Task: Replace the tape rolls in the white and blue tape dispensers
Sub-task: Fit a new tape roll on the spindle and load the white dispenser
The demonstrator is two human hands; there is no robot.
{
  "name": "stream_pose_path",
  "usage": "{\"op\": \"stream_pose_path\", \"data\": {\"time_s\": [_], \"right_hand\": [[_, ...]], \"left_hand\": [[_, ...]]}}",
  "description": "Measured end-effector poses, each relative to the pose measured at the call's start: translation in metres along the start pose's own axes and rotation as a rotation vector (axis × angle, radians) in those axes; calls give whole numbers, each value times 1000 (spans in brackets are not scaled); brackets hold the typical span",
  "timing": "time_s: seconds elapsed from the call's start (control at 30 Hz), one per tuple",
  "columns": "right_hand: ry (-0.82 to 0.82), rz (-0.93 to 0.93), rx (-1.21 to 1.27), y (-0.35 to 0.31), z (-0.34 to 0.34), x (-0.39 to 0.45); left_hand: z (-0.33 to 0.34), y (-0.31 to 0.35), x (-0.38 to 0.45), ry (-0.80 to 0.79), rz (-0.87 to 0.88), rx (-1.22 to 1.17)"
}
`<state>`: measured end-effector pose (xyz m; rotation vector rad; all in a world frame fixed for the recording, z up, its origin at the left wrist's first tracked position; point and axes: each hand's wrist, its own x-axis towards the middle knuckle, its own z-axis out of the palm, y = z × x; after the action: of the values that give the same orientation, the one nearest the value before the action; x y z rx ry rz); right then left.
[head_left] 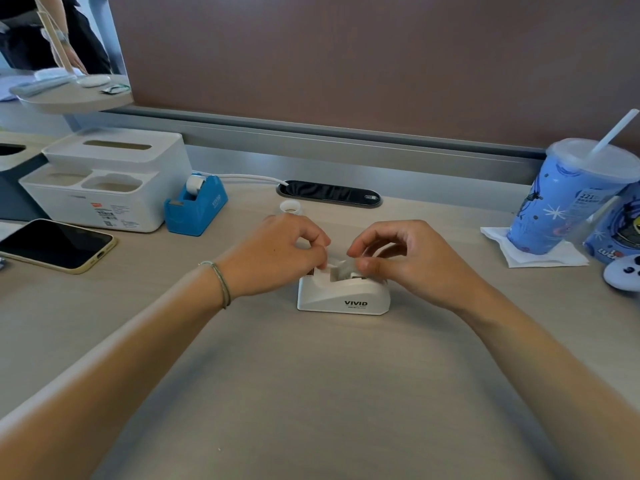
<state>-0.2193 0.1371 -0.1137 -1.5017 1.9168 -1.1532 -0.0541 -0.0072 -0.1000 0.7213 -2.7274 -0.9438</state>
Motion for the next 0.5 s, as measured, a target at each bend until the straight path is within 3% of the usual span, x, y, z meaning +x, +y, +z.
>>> {"op": "stream_pose_path", "data": {"time_s": [0.5], "right_hand": [[-30,-295,-510,-13,29,-7]], "left_hand": [[-26,-5,-5,-81,-121,115]]}}
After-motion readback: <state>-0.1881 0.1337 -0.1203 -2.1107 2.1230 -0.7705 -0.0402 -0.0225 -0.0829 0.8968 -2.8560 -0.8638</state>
